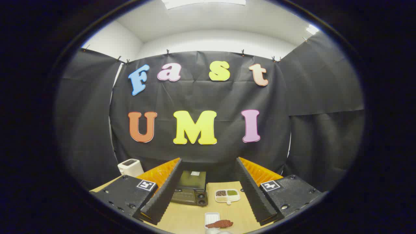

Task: Open the toaster oven, put the food inside, and close the toaster oven door.

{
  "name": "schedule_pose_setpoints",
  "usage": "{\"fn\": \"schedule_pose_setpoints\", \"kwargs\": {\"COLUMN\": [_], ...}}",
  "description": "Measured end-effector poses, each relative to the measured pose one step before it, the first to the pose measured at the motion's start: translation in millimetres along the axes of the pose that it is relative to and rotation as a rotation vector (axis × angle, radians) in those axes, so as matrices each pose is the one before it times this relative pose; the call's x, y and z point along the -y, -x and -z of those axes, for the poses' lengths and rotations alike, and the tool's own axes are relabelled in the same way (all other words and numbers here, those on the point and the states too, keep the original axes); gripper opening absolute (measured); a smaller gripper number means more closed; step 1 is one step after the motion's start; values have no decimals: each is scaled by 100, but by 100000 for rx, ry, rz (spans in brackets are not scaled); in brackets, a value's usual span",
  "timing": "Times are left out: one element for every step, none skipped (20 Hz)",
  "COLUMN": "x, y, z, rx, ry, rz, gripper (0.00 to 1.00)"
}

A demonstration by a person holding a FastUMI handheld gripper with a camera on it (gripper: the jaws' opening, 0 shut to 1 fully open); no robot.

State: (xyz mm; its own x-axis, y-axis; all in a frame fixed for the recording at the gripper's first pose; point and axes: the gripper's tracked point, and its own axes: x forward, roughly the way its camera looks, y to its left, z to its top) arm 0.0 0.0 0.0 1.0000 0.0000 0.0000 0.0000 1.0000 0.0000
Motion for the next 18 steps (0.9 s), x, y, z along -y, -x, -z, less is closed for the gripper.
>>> {"fn": "schedule_pose_setpoints", "kwargs": {"x": [-63, 37, -77, -91, -4, 111, 5, -79, 118, -8, -18, -29, -194, -194, -176, -368, -469, -582], "y": [-35, 6, 16, 4, -72, -12, 16, 4, -19, -129, -30, -119, -182, -240, -210, -370, -436, -508], "z": [-94, 121, 177, -68, 155, 161, 59, 49, 296, -6, 72, 127, 252, 192, 460, 212, 305, 176], "rx": [150, -553, -168, -255, -177, -396, -52, -334, -328, -213, -352, -57, -57, -391, -531, 44, 18, 630], "ry": [185, 266, -76, -138, 277, 352, -38, -34, 22, 56, -200, -143, -10, 159, 166, -177, -284, 198], "rz": [97, 437, -46, 261, 59, 739, 233, 32, 599, 224, 425, 534, 167, 545, 352, 93, 168, 351], "gripper": [100, 100, 100, 100, 100, 100, 100, 100, 100, 100, 100, 100, 100, 100, 100, 100, 100, 100]}}
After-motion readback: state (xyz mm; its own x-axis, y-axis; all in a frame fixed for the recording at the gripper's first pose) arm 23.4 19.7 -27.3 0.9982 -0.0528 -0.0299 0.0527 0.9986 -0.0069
